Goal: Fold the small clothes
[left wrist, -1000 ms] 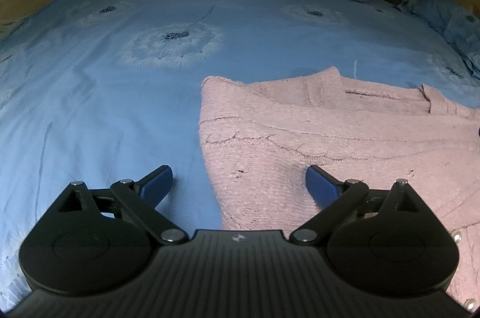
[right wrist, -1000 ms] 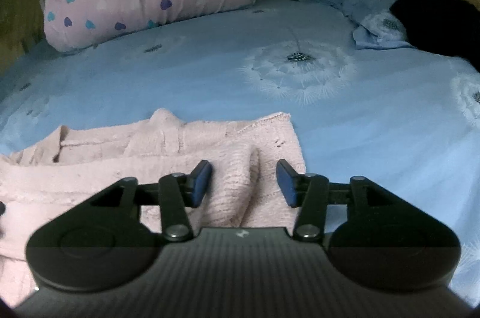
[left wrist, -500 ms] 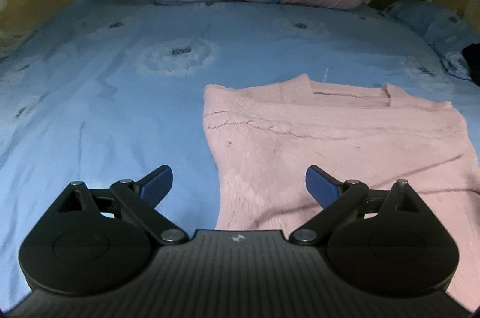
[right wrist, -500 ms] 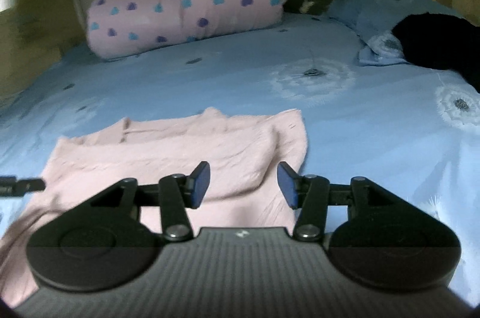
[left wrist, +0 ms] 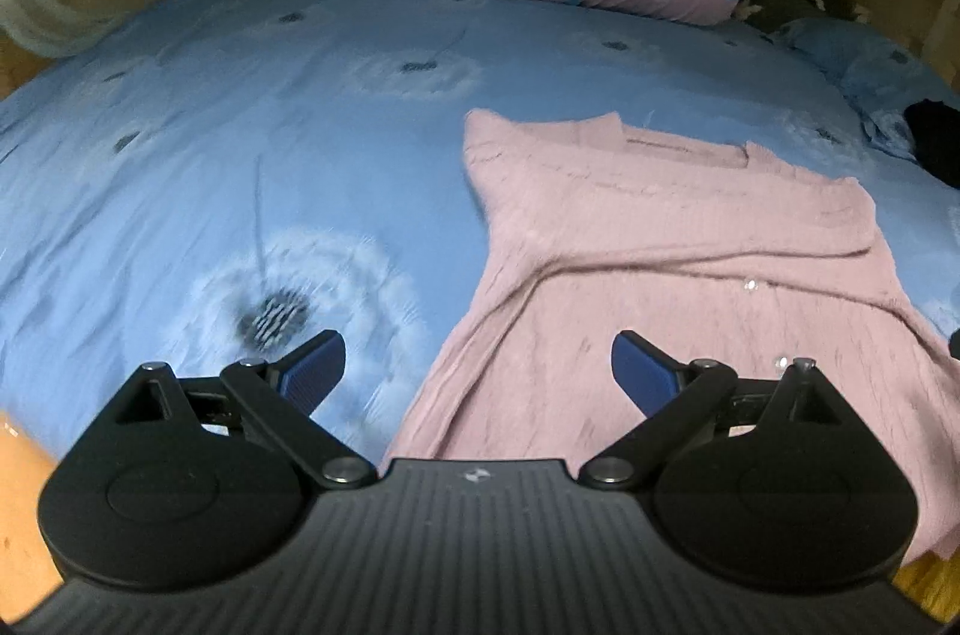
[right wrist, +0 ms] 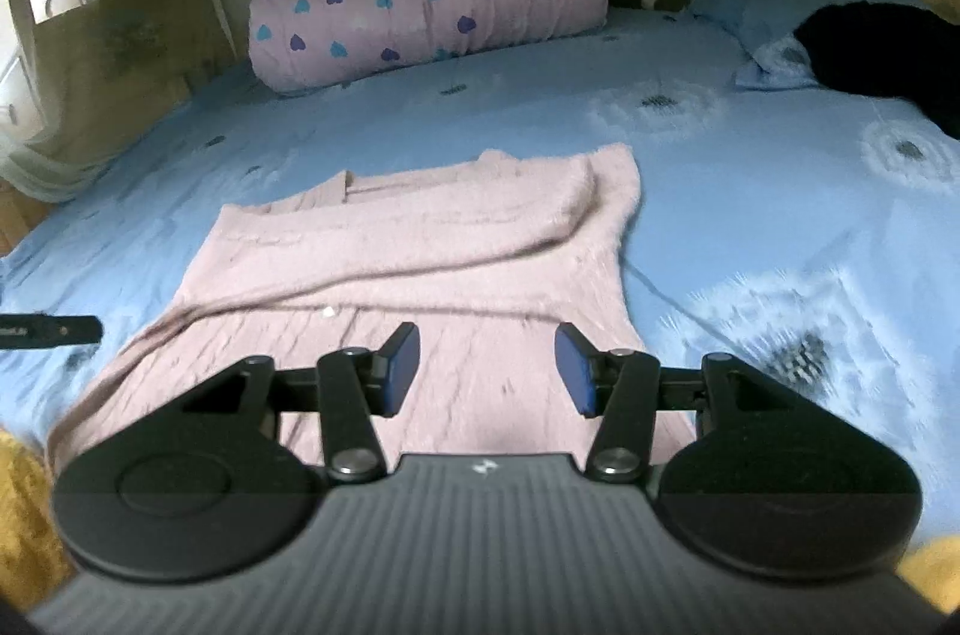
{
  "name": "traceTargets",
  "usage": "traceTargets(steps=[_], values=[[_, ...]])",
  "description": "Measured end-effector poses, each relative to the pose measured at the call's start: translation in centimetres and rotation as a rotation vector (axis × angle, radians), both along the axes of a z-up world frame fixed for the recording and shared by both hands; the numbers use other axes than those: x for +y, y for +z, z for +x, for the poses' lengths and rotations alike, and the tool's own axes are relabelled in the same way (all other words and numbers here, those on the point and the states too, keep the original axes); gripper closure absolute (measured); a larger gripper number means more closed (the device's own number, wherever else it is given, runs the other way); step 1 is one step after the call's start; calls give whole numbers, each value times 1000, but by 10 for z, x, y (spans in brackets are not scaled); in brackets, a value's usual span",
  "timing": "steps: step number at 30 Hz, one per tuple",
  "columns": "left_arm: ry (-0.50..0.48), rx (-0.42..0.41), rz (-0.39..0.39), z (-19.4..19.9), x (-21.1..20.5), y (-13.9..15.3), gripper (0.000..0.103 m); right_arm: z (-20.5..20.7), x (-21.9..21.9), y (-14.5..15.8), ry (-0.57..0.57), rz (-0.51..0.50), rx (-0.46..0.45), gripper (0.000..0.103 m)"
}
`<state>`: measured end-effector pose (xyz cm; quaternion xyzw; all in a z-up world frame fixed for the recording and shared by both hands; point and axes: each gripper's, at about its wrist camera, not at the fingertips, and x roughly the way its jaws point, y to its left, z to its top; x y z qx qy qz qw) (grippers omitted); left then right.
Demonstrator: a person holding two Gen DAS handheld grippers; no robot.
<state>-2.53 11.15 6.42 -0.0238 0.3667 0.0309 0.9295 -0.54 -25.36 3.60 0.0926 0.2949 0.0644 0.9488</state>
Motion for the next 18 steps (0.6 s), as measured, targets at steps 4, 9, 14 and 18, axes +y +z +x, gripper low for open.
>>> traceTargets(steps=[4,9,14,18], values=[[-9,26,9,-10,9,-6,5,-18,-5,-4,-9,-35,24,51],[3,60,5,-10,20,-24,5,-31,-18,-13,-35,-86,60,51],[9,94,-83,-7,32,-40,5,-35,-32,-27,-68,-115,96,51],[-28,94,-70,-7,29,-42,6,-41,-37,-34,-61,-119,104,51]])
